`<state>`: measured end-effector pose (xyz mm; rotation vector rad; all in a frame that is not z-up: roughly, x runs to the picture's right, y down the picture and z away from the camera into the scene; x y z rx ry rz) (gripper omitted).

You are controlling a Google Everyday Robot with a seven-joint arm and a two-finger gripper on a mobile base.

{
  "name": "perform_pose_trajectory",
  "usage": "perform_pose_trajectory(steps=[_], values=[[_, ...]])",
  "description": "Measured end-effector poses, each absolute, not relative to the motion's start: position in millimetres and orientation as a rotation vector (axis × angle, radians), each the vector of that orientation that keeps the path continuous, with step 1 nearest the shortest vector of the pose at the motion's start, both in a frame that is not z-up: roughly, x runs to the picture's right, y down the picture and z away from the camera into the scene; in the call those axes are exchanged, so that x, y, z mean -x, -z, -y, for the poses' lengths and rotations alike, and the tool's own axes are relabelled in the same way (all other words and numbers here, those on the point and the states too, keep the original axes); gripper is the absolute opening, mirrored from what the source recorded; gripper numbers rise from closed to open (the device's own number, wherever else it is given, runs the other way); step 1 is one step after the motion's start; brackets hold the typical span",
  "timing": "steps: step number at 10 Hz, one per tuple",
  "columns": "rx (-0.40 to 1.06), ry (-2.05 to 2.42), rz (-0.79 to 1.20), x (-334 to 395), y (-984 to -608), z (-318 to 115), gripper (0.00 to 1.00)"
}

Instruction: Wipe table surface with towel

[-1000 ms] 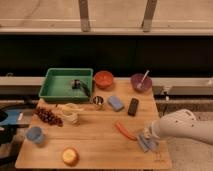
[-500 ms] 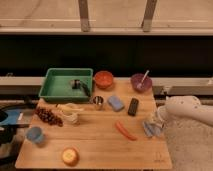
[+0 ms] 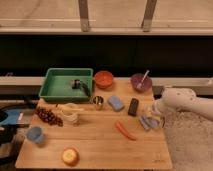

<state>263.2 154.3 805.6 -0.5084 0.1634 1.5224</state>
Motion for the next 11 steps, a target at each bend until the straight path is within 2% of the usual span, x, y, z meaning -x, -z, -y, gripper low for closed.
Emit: perform_pose_trajectory(steps=[7, 11], values=[[0.555, -1.515, -0.14, -221, -741, -247, 0.0], [0.543, -1.611, -0.174, -249, -746, -247, 0.0]])
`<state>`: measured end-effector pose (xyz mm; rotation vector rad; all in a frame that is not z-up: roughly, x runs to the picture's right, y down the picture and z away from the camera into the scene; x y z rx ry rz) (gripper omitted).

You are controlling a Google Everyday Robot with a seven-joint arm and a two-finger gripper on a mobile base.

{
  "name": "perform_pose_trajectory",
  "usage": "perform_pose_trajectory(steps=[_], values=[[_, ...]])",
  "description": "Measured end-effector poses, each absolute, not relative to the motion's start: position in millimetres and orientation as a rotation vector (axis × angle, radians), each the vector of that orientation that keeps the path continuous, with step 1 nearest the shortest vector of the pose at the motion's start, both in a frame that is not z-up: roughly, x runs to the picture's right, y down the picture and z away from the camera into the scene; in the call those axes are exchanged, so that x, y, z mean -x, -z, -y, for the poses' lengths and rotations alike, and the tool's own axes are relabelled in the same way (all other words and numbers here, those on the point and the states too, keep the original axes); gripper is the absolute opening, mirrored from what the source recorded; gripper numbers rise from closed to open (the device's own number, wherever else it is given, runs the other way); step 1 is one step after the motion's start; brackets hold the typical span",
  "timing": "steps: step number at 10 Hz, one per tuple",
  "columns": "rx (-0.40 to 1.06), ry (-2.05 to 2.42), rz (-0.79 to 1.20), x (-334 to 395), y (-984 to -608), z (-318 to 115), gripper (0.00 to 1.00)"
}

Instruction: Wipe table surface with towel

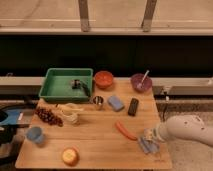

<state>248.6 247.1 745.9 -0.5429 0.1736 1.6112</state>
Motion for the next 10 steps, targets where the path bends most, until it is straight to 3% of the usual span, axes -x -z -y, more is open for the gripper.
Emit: perform_pose_trajectory(steps=[6, 10], values=[[0.532, -1.599, -0.163, -280, -801, -164, 0.0], [0.552, -1.546, -0.134, -269, -795, -167, 0.0]])
